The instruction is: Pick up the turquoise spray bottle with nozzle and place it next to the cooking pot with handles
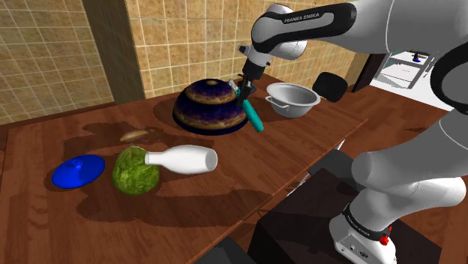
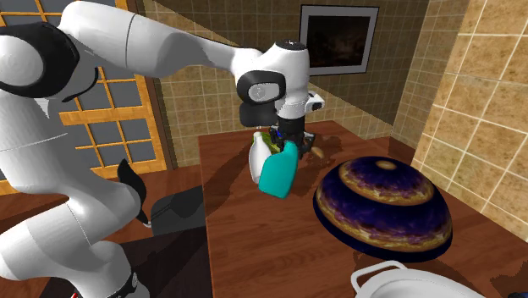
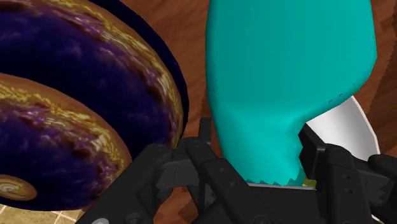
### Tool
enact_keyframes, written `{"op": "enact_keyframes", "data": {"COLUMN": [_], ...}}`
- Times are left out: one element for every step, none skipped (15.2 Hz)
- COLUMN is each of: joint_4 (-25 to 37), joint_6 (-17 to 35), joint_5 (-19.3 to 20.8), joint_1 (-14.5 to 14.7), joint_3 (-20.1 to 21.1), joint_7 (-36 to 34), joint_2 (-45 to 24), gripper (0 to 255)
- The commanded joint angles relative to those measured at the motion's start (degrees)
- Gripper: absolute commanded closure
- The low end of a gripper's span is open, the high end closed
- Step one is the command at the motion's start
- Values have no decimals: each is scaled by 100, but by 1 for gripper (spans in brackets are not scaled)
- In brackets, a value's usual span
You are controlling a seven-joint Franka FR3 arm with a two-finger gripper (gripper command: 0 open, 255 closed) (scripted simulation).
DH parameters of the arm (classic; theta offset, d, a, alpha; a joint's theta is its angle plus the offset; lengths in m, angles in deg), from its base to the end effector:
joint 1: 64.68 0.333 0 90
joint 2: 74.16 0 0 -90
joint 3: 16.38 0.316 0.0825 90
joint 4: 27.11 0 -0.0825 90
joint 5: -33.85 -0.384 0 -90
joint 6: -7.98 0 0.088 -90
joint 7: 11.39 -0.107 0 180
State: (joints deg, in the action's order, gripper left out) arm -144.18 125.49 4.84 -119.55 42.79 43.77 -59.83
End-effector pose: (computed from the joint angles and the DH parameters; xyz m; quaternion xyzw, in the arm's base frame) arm 0.5294 0.0976 0.5086 -0.9039 -0.4018 -0.1238 0.0790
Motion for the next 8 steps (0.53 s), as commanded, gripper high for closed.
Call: {"op": "enact_keyframes", "data": {"joint_4": [-260,-380,-495,-606,-710,-809,-902,-990], "joint_6": [-198,-278,-355,-428,-500,-568,-635,-700], "joint_5": [-350,-444,-518,-572,-616,-644,-664,-672], "joint_1": [132,169,199,228,241,254,256,254], "joint_3": [-470,-661,-843,-1023,-1187,-1349,-1503,-1652], "joint_7": [472,663,844,1016,1184,1345,1503,1656], "joint_2": [397,537,665,778,884,979,1066,1145], "gripper": [255,255,255,255,255,255,255,255]}}
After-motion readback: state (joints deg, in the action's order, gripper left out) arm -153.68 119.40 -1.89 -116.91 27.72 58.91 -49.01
